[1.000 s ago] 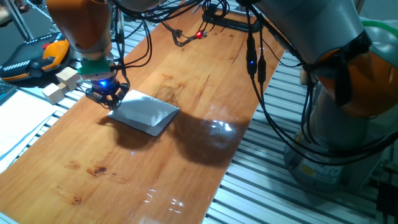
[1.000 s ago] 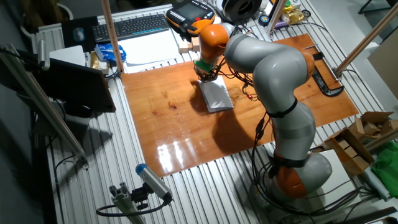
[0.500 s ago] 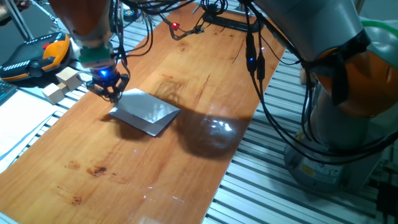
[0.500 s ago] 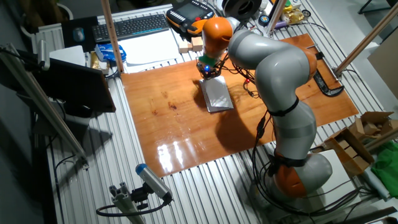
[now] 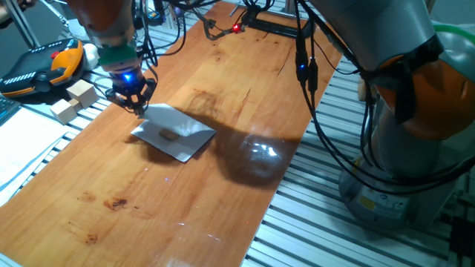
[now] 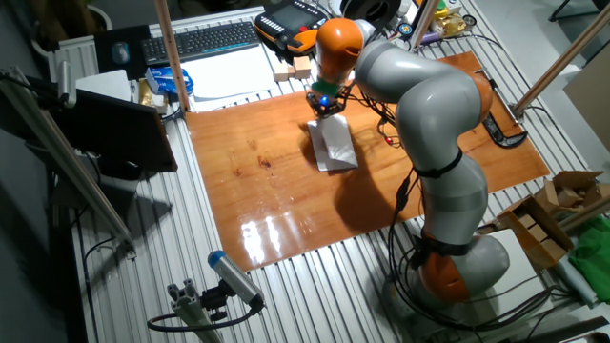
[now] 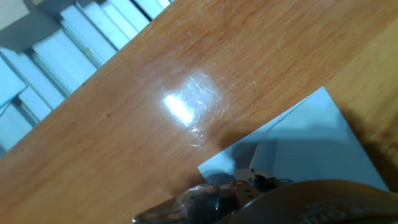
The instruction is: Unfold a piece of paper
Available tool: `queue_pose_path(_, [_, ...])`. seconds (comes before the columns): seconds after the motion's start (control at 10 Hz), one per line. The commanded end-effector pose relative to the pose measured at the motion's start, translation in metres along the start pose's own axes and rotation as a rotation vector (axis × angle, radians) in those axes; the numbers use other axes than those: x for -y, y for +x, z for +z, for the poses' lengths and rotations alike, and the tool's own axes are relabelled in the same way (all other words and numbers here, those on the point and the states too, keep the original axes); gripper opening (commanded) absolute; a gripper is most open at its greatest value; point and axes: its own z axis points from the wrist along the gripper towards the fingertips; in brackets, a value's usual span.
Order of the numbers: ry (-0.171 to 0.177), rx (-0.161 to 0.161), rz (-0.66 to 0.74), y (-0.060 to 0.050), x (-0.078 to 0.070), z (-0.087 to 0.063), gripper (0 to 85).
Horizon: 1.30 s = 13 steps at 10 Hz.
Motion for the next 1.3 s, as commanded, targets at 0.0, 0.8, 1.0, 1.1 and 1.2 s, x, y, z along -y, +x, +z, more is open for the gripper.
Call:
queue_pose_path(0.0, [-0.002,-0.007,-0.038,-0.001,0.003,-0.003,2.0])
queue_pose_path(0.8, [-0.04,-0.04,-0.112,-0.015,0.029,-0.012,2.0])
queue_pose_path(1.0, [-0.05,-0.053,-0.098,-0.019,0.036,-0.014,2.0])
queue_pose_path(1.1, [-0.047,-0.049,-0.101,-0.02,0.039,-0.015,2.0])
queue_pose_path(1.2, [-0.046,-0.043,-0.106,-0.021,0.044,-0.015,2.0])
